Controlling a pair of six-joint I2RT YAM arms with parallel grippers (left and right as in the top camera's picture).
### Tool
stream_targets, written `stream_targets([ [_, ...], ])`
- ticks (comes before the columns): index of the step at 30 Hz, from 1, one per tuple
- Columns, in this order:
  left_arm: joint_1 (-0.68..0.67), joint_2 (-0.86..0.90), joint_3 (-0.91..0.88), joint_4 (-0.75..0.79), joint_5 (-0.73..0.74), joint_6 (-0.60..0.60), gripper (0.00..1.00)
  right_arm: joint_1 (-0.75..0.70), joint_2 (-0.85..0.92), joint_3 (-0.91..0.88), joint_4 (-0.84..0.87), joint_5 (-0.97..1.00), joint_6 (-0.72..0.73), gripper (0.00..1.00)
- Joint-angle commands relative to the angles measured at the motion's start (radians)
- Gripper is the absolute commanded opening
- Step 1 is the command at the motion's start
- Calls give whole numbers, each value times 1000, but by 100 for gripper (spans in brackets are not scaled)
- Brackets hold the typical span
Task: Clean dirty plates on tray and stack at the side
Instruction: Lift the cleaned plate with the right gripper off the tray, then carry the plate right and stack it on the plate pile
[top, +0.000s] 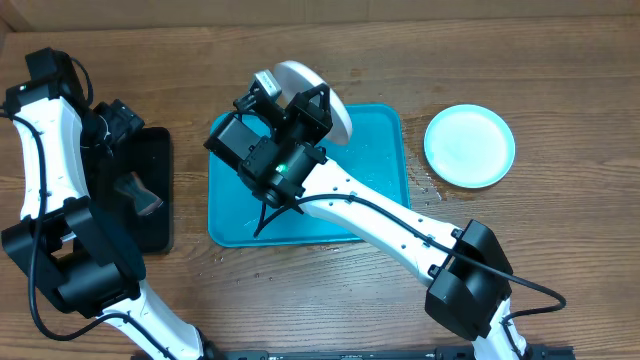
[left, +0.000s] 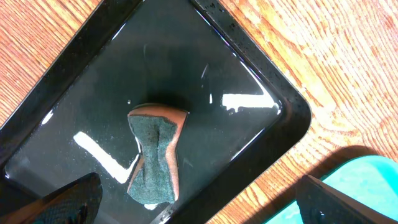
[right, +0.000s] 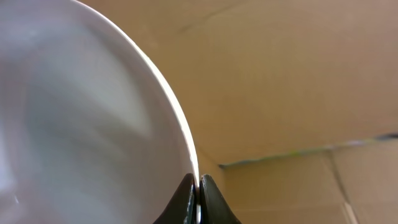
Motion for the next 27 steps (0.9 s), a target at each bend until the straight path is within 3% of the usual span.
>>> stream_targets([
  [1,3,-25,19,-3,11,0,100,18,-10,25,-55,-142,15,4],
  [3,3,-25,19,-3,11,0,100,7,-10,18,-95,-396,-24,4],
  [4,3,-25,19,-3,11,0,100,0,-10,10,-100,-428,-35,4],
  [6,3,-25,19,-3,11,1,100,-5,-10,8,-102,-330,4,4],
  [8,3,-25,19,-3,11,0,100,-5,-18,9,-85,-204,134,4],
  [10,3,-25,19,-3,11,0,100,-19,-29,10,-83,-241,225,4],
  [15,3,-25,19,-3,11,0,100,-177,-40,10,-143,-658,246,4],
  [21,3,-25,19,-2,11,0,100,-530,-40,10,-298,-1200,315,4],
  [27,3,-25,19,-2,11,-3,100,-876,-40,9,-428,-1670,255,4],
])
